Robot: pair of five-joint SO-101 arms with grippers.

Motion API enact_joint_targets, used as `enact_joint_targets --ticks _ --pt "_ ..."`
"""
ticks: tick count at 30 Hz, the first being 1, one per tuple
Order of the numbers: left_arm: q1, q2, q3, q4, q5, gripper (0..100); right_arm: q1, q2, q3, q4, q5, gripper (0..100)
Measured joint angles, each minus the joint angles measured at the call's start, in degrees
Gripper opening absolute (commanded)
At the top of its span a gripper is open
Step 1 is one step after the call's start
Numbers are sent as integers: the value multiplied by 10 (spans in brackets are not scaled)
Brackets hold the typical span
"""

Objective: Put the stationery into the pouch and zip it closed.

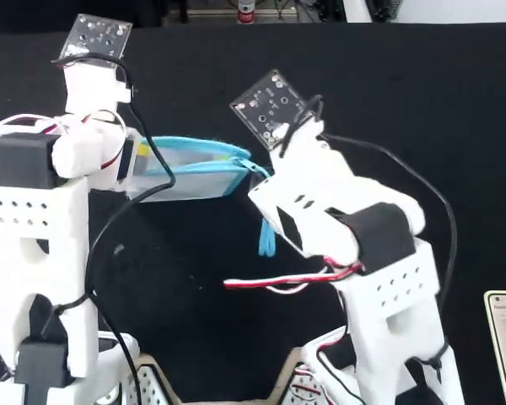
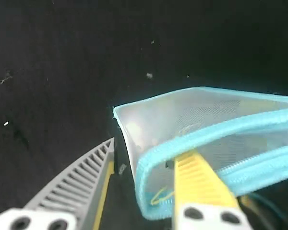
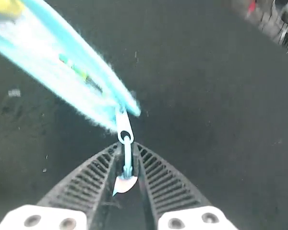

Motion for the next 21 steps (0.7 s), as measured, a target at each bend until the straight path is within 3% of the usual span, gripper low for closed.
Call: enact_joint_targets --ticks 6,12,21 --pt "-29 -20 -76 0 0 191 0 5 -7 -22 0 11" --pt "-87 -130 -92 0 1 191 -2 5 -7 -54 1 11" --pt "-48 -349 132 0 0 191 -40 24 -18 -102 1 11"
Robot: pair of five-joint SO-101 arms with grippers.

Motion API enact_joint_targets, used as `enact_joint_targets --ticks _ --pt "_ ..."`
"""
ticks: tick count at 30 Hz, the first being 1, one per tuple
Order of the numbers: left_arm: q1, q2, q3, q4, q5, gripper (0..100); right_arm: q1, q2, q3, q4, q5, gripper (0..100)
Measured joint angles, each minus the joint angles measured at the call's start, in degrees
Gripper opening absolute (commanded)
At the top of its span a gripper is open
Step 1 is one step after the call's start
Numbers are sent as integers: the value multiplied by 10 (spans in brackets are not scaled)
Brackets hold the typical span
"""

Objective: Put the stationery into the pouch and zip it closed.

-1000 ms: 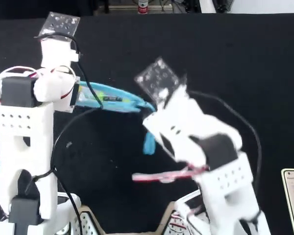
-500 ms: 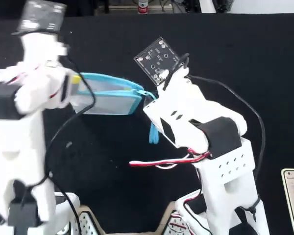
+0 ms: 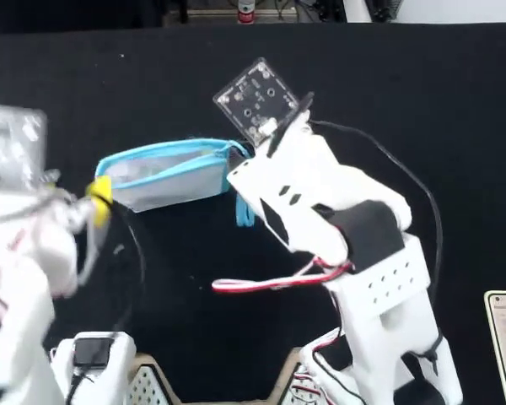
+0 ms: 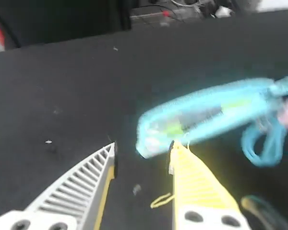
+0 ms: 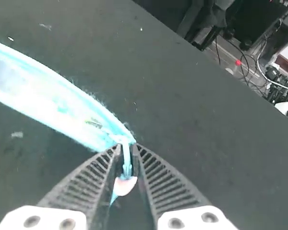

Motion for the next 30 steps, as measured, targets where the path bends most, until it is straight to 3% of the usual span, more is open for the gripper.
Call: enact_joint_targets --ticks 6,14,23,30 --pt "96 -77 171 -35 0 191 0 71 -87 32 -4 11" --pt "111 -70 420 -211 -12 191 -18 91 -203 138 -28 11" --pt "67 -70 456 -324 -12 191 -131 91 -218 187 -32 11" --pt "65 -72 519 -396 25 191 -190 91 -213 187 27 11"
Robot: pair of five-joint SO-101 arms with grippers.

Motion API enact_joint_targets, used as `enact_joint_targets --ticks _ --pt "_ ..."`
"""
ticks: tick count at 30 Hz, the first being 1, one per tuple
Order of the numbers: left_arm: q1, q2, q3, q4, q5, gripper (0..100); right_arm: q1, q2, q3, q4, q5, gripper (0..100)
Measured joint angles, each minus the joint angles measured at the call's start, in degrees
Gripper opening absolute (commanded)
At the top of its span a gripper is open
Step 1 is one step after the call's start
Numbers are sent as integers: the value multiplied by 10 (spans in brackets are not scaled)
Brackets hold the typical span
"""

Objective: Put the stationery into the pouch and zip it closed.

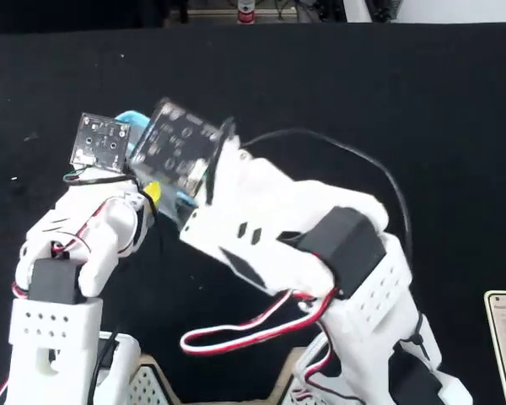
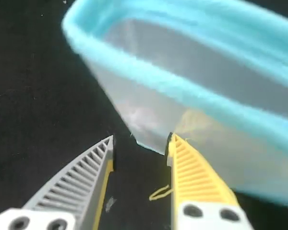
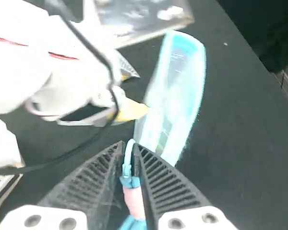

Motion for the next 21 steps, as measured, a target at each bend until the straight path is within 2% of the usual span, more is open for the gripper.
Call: enact_joint_targets --ticks 4,9,15,18,21 --pt "-11 1 11 -37 37 191 -9 0 0 0 18 11" --pt "-63 1 11 -49 70 193 -10 0 0 0 34 11" --pt "-82 -19 11 59 74 196 -8 0 0 -34 38 11" --pt "-78 -66 11 113 74 196 8 0 0 -56 38 11" --pt "-55 -127 11 168 45 198 15 0 0 -76 38 11"
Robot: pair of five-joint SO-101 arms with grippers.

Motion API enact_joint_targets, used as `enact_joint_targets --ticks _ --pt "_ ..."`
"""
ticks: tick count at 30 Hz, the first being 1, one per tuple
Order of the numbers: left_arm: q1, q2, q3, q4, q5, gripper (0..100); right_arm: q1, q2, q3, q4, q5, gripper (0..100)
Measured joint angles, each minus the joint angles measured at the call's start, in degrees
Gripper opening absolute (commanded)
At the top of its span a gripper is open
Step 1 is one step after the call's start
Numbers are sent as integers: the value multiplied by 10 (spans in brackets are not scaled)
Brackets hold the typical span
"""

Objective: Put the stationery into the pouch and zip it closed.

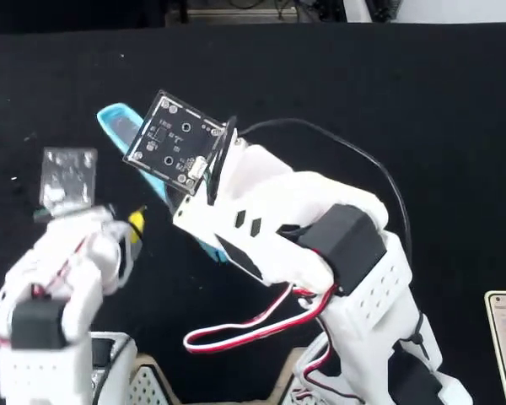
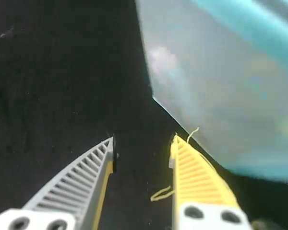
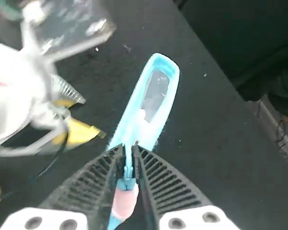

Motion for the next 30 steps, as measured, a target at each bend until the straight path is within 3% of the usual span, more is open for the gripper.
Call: enact_joint_targets --ticks 4,12,30 --pt "31 -97 0 33 -25 264 -1 0 1 -5 0 11" --pt "138 -256 40 39 -30 260 -1 0 1 -5 0 11" --pt "218 -269 131 -66 -31 259 1 0 1 -5 0 11"
